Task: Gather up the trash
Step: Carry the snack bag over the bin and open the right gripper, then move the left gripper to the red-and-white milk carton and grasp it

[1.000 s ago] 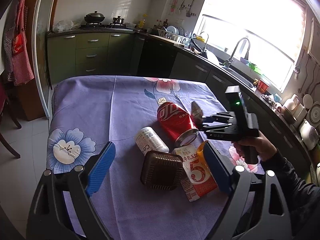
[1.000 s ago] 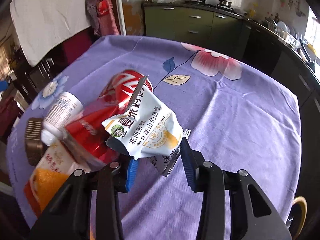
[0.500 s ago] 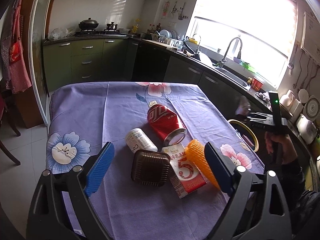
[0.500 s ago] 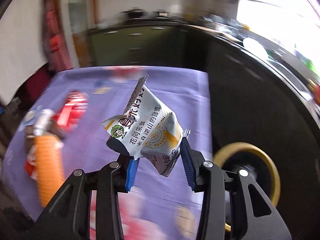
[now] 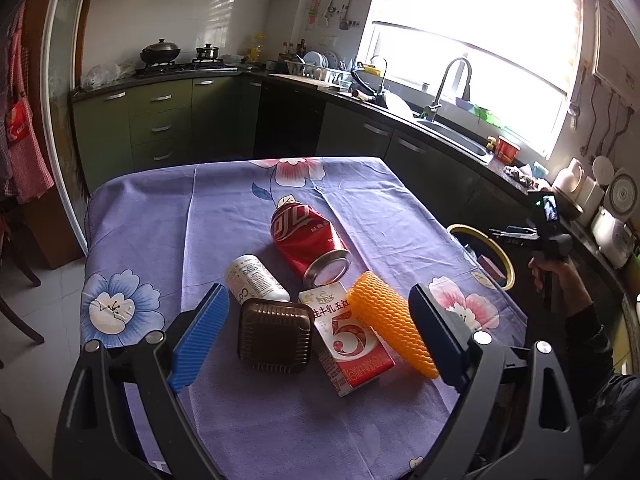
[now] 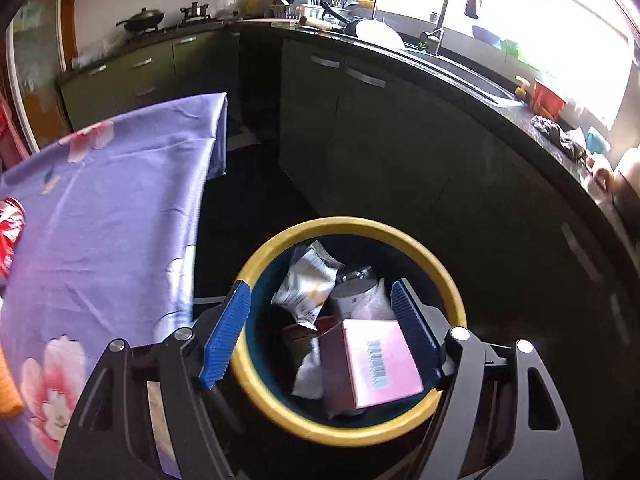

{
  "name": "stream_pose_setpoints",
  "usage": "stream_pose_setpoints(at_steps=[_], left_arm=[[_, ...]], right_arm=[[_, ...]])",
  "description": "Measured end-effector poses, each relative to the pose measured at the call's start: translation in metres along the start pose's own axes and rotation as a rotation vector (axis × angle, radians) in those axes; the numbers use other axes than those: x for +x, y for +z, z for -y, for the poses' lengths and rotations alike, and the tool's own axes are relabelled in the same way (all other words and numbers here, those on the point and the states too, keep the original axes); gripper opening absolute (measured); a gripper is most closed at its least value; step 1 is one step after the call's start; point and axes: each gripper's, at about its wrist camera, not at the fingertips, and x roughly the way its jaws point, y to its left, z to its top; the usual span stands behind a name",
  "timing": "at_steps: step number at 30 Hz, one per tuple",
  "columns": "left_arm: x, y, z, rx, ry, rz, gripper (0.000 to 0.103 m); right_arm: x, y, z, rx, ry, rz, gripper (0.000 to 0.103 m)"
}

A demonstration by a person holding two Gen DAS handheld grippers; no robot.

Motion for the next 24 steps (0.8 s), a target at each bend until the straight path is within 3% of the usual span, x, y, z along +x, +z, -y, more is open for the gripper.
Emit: stream_pose_setpoints(at_steps=[15, 24], left_arm=[[0.022, -0.028, 0.028, 0.050, -0.020, -0.100, 0.087], [0.064, -0.049, 0.087, 0.113, -0.140, -0.220, 0.086]], right_arm=[[-0.079, -0.045, -0.039, 0.009, 0.090, 0.079, 0.075], [-0.095, -0.058, -0.055, -0.023, 0.143, 0.095, 0.075]])
